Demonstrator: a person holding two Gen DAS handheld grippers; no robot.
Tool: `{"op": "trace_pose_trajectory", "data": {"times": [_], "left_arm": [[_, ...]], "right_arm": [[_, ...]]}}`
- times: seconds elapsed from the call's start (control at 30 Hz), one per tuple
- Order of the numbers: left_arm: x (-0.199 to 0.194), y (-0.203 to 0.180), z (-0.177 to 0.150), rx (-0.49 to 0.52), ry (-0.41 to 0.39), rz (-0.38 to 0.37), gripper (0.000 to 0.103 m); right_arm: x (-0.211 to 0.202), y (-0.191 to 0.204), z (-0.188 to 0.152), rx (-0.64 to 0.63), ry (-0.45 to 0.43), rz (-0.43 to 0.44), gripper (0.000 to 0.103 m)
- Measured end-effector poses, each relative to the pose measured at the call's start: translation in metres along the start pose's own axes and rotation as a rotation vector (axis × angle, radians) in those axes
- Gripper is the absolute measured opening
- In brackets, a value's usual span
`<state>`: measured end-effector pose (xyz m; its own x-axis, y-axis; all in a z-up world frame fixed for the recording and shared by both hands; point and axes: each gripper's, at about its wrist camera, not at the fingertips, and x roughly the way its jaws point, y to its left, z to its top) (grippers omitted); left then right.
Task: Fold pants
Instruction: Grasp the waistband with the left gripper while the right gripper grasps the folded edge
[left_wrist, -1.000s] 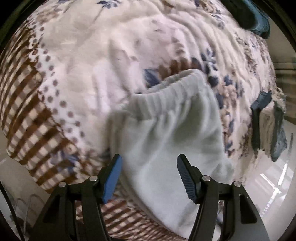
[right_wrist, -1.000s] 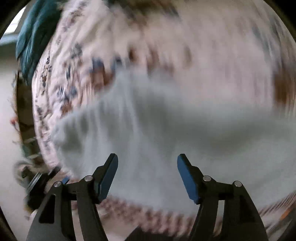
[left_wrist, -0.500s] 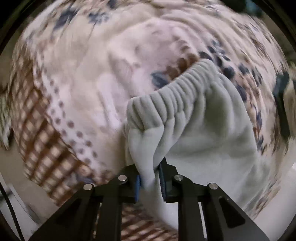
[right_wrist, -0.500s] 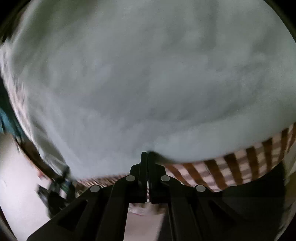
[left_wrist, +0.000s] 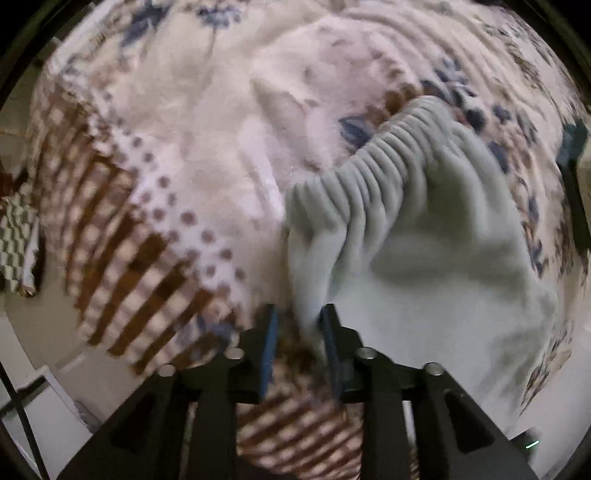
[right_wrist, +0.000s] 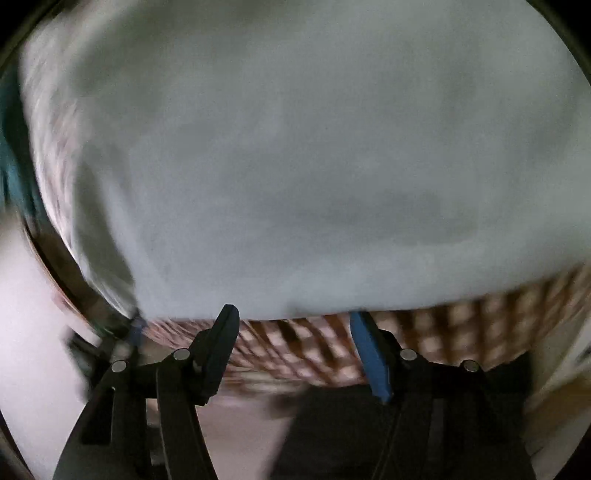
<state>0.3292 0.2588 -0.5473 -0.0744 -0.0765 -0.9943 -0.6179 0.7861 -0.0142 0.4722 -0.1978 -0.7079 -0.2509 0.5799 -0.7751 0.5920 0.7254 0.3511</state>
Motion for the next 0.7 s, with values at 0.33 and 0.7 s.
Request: {"op": "trace_pose_trajectory", "data": {"times": [0.33,0.7], "left_arm": [[-0.008,-0.176,0.026,0.146,0.091,-0.374,0.060],[0.063,-0.198,0.040,-0.186,0.500,-0.469,0.060]], "right_arm": [[-0.082,0.162,0.144,-0.587,-0.234,0.027,0.065],[-0.055,0.163,0.117,-0.685,-0.147,0.042,0.013]]}}
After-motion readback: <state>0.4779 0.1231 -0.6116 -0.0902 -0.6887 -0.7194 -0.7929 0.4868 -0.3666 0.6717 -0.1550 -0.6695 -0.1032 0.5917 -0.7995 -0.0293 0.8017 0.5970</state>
